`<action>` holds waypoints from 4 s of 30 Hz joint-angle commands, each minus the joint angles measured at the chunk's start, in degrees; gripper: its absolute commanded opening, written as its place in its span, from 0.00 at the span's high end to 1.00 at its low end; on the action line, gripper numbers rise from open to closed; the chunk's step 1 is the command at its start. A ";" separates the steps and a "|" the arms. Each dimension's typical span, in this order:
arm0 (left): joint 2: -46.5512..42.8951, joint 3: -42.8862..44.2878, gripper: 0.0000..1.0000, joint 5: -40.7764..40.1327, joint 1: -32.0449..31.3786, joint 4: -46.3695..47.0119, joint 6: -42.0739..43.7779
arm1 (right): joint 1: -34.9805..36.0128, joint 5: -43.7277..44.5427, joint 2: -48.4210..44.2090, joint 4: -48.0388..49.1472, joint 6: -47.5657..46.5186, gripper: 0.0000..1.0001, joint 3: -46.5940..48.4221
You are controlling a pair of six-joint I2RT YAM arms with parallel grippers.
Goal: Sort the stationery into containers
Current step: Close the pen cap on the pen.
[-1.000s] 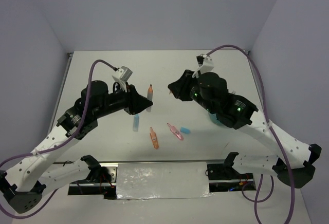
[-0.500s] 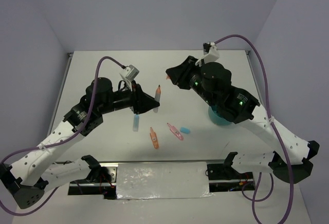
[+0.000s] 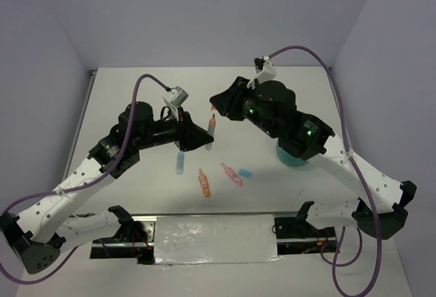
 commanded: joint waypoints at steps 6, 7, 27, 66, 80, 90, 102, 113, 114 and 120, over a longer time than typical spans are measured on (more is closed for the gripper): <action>-0.32 1.92 1.00 0.53 -0.37 3.91 -0.36 | 0.05 -3.39 -1.00 4.37 -0.65 0.95 -1.67; -0.32 1.92 1.00 0.35 -0.37 3.82 -0.36 | 0.05 -3.57 -1.09 4.64 -0.48 0.95 -1.93; -0.24 3.06 1.00 -3.16 -0.29 3.03 0.70 | 0.40 -8.05 -3.82 7.63 -2.23 0.95 -8.17; 2.84 16.68 1.00 -1.49 5.51 6.10 8.17 | 1.81 -24.50 -10.67 16.51 -6.55 1.00 -24.08; 5.39 18.44 1.00 -4.39 5.78 6.46 10.19 | 3.83 -22.63 -7.25 10.26 -6.01 1.00 -21.00; 7.50 21.95 1.00 -3.08 7.89 6.72 11.77 | 4.62 -25.98 -8.04 11.14 -4.61 1.00 -27.33; 8.56 22.92 1.00 -3.07 10.26 6.72 12.65 | 5.32 -28.44 -7.69 12.02 -2.76 1.00 -27.95; 8.65 23.54 1.00 -0.79 12.90 5.05 15.02 | 5.32 -30.81 -4.70 9.58 -1.27 1.00 -25.41; 8.64 23.62 1.00 -0.88 13.07 5.05 15.29 | 5.32 -31.08 -4.09 8.69 -1.70 1.00 -24.97; 11.10 27.75 1.00 2.81 16.23 4.43 14.94 | 6.11 -34.51 -2.68 11.93 1.27 1.00 -29.96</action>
